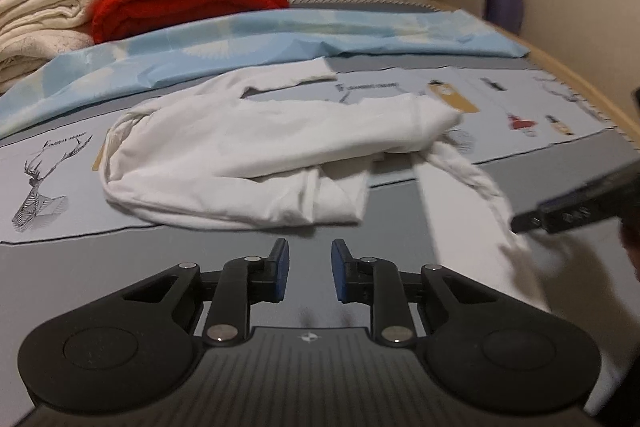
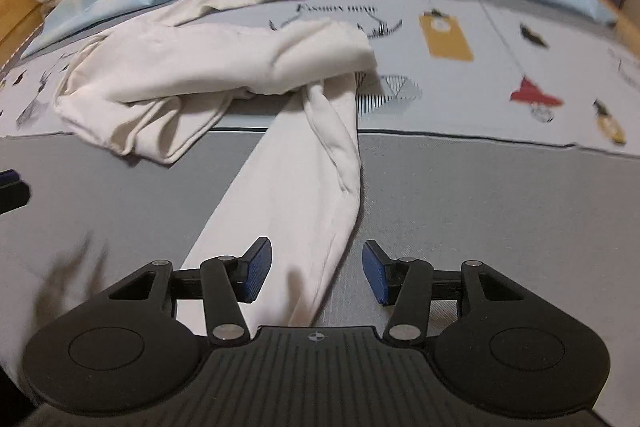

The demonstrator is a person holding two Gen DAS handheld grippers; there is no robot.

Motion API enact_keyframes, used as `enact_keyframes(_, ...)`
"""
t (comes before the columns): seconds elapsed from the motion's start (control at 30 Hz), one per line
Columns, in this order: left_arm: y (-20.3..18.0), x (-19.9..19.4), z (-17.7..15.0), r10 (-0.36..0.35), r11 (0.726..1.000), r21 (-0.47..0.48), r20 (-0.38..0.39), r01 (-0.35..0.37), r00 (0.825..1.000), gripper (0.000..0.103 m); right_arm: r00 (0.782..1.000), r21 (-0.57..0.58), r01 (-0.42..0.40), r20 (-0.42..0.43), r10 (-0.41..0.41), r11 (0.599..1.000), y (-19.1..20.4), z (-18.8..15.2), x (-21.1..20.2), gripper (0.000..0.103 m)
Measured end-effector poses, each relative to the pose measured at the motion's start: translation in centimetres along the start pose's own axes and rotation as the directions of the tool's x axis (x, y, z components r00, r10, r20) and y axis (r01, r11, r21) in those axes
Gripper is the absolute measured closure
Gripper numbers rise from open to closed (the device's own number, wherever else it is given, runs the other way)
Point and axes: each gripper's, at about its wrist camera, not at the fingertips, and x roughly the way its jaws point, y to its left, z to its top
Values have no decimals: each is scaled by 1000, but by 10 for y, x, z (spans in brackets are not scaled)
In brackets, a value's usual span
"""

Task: Fold small clothes
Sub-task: 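Grasp the white shirt hem with the left gripper while the right gripper grasps a sleeve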

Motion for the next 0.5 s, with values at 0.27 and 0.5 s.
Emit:
enact_keyframes(0.27,21,92,21,25,991,-126,-88,-36,996,75,999,-14,35,-40,-36,999,1,17,40,62)
enact_keyframes(0.5,26,126,29,-23,996,-87,-129,12,991,92,999,8,34,-34,-34,999,-13,27,44,98)
